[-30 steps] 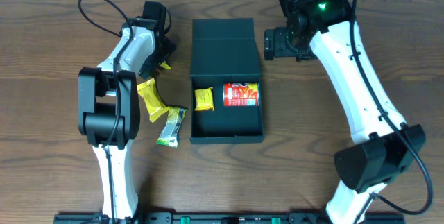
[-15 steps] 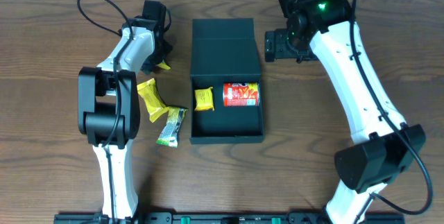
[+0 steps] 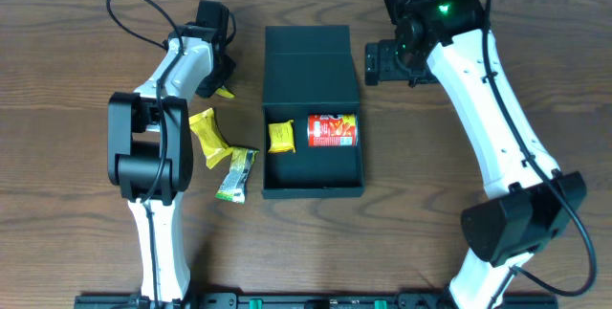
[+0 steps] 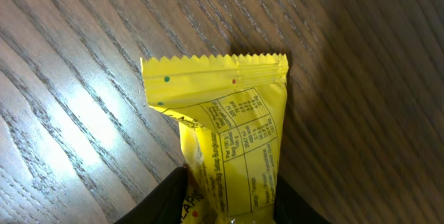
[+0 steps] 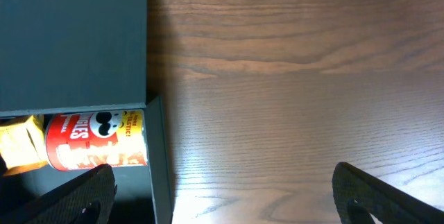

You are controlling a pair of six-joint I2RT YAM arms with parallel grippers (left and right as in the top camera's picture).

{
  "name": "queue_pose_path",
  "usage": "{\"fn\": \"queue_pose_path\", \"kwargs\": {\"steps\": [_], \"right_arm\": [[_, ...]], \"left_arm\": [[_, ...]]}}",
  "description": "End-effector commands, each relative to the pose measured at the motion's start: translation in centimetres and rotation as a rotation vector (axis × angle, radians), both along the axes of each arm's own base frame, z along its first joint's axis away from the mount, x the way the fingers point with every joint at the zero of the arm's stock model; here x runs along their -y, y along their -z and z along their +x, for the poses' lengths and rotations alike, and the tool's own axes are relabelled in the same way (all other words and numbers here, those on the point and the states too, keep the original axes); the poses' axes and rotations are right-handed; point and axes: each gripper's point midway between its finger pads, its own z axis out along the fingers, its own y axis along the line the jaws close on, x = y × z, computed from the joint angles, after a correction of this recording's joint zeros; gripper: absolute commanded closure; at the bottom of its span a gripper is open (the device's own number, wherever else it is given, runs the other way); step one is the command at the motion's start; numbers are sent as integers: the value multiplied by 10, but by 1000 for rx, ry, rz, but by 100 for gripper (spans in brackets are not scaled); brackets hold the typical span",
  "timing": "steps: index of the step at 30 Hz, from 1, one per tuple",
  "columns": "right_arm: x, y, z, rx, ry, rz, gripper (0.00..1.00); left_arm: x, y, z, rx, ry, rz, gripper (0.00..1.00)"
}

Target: Pack container

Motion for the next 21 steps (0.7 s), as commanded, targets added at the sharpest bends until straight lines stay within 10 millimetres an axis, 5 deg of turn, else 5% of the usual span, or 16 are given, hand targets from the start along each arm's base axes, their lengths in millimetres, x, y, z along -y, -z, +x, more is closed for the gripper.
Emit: {"fn": "queue_pose_path", "kwargs": {"steps": [1,10,21], "right_arm": [[4,-6,2,19,3,-9,1],[3,-7,4,29,3,-6,1],[0,-9,12,63,3,7,1]], "left_arm": [[-5,5,2,-9,-5,15,66],[3,0,-1,-17,7,-35,73],[5,-49,-6,12,166,-5,74]]}}
